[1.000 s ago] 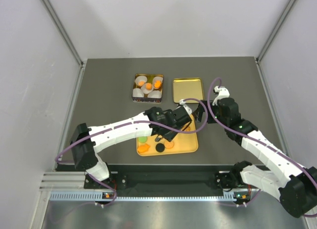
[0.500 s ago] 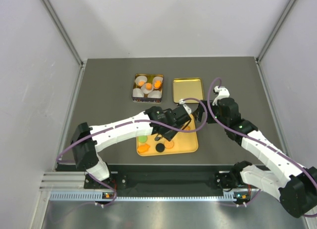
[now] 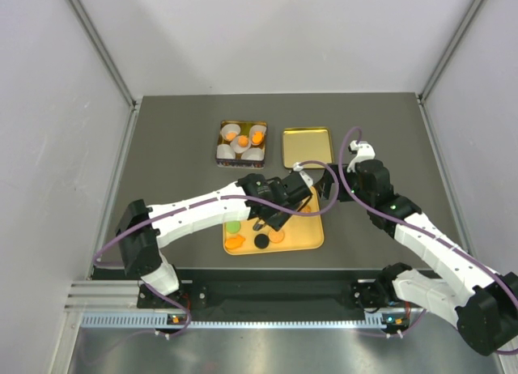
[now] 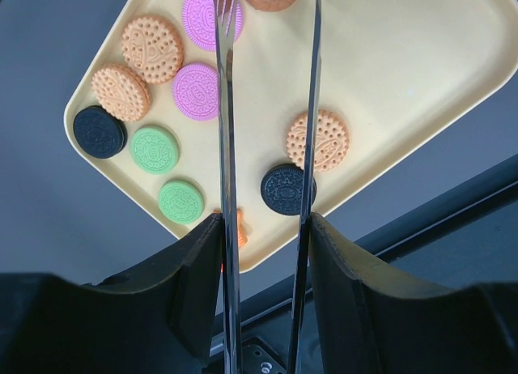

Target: Pack the cookies

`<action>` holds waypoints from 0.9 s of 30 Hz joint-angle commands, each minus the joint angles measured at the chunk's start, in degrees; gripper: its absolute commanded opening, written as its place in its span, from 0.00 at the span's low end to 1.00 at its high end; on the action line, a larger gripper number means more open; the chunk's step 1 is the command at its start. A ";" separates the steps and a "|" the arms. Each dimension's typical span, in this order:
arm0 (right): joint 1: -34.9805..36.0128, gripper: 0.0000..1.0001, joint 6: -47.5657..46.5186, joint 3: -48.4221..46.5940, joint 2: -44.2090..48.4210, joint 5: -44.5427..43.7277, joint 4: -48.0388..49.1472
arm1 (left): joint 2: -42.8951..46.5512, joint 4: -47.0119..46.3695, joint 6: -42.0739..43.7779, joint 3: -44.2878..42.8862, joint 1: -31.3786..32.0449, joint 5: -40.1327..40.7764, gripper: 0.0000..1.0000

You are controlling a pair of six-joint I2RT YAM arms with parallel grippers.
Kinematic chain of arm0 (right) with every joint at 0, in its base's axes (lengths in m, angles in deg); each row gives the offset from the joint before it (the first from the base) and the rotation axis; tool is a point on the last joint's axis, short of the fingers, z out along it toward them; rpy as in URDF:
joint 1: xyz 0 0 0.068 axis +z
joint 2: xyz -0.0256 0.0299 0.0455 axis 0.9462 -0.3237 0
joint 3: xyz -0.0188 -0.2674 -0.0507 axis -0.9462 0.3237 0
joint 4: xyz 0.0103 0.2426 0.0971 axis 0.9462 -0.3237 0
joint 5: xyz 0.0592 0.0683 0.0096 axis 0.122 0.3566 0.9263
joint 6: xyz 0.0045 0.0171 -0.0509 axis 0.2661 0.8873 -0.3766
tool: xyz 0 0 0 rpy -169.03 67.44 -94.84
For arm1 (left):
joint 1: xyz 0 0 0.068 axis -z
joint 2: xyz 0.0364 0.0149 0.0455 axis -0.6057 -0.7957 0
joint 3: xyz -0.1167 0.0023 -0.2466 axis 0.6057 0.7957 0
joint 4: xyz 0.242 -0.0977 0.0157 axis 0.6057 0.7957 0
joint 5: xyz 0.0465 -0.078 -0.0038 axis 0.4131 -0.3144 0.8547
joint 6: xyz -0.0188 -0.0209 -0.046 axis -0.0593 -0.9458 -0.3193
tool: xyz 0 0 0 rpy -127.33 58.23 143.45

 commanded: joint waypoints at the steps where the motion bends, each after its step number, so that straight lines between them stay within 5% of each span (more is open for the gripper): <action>1: -0.53 1.00 -0.64 0.10 1.32 -0.31 1.03 | -0.07 -2.11 0.91 0.24 -0.40 -0.11 0.50; 27: -0.53 1.00 -0.73 0.10 1.32 -0.48 1.03 | 2.30 -2.29 1.43 2.35 -3.12 -4.77 0.47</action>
